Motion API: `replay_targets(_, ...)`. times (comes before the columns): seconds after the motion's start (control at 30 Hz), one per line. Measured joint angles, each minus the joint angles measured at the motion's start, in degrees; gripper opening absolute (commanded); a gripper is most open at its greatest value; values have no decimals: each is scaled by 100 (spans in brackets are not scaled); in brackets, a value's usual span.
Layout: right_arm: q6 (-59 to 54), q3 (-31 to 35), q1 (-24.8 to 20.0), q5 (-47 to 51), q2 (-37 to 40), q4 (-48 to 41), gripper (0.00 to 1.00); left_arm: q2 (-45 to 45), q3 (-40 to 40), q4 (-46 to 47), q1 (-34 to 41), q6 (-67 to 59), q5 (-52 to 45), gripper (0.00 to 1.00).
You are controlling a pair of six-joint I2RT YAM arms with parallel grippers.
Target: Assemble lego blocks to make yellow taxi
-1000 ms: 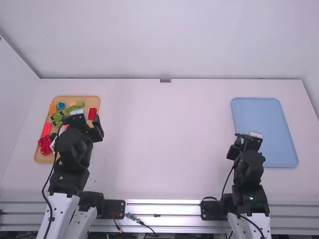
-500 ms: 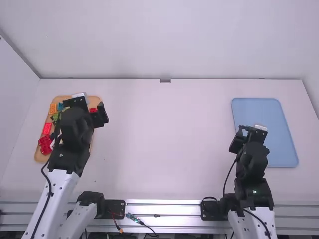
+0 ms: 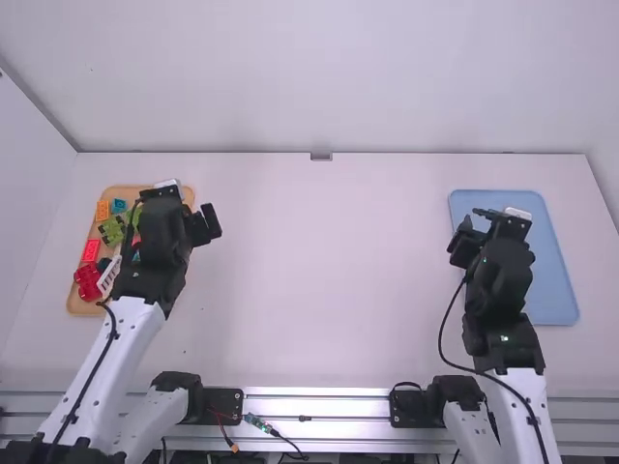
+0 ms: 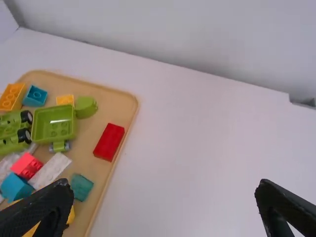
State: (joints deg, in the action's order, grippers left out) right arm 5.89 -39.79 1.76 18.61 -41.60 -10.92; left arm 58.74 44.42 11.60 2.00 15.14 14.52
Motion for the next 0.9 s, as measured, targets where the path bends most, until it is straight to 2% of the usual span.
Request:
replay_targets(0.3,0,-922,0,0,-903,-48,93,39,0,160,0,470,225,99)
replay_targets(0.47,9,-1134,0,0,-1320,-105,99,48,76,439,0,730,229,99)
replay_targets(0.73,-7,-1137,0,0,-1917,-168,99,520,765,1005,-48,1134,282,99)
replay_targets(0.9,4,-1137,0,-2,-2295,-175,99,920,1003,1335,-382,1611,339,99)
